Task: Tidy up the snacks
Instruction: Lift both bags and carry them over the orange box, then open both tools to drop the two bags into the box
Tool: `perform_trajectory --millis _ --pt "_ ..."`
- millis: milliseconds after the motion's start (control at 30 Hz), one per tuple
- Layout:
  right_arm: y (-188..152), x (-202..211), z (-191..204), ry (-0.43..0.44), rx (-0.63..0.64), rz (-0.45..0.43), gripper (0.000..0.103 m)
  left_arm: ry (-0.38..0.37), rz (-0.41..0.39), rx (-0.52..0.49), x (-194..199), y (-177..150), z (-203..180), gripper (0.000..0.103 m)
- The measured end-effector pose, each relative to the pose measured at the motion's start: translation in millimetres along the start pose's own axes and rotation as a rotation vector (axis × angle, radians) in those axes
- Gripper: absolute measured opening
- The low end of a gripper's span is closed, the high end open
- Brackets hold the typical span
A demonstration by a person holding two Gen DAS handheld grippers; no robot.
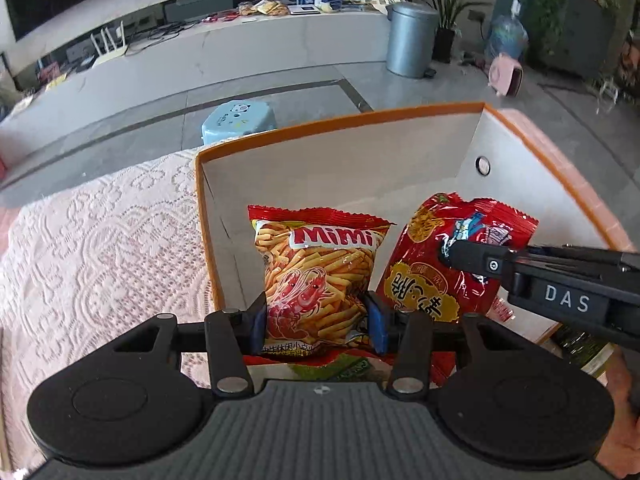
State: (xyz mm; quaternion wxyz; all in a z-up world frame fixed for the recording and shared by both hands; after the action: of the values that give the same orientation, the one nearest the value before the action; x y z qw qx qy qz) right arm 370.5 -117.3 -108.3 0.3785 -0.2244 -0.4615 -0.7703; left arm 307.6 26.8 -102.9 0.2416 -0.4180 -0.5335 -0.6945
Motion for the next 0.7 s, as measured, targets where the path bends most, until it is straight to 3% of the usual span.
perform_trajectory --millis 200,533,633,700 --pt "-4 -13 1 -0.027 0.002 0.049 0.018 0.074 0.019 -0.107 -6 0 -14 0.055" --pt "-8 -22 4 -0.099 0.064 0.109 0.022 0.063 0.058 -0.119 -14 -1 -18 0.062" --pt "-8 -25 4 -0.131 0.079 0.141 0.029 0.065 0.059 -0.127 -15 0 -16 0.064" --pt "-7 -24 3 -0.157 0.088 0.149 0.042 0.066 0.051 -0.129 -13 0 -16 0.073"
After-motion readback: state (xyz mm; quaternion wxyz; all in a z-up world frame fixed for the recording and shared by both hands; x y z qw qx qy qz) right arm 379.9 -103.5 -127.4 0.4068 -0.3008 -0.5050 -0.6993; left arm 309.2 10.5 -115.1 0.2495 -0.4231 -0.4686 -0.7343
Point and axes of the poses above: each gripper's, at about its wrist camera, not at the fingertips, and x roughly against the way its jaws point, z to its left, y to its top, the point moved 7 cm from there along -x, roughly the way its jaws point, and after that the axes turned 8 degrees about -x, right-handed, at the moved point
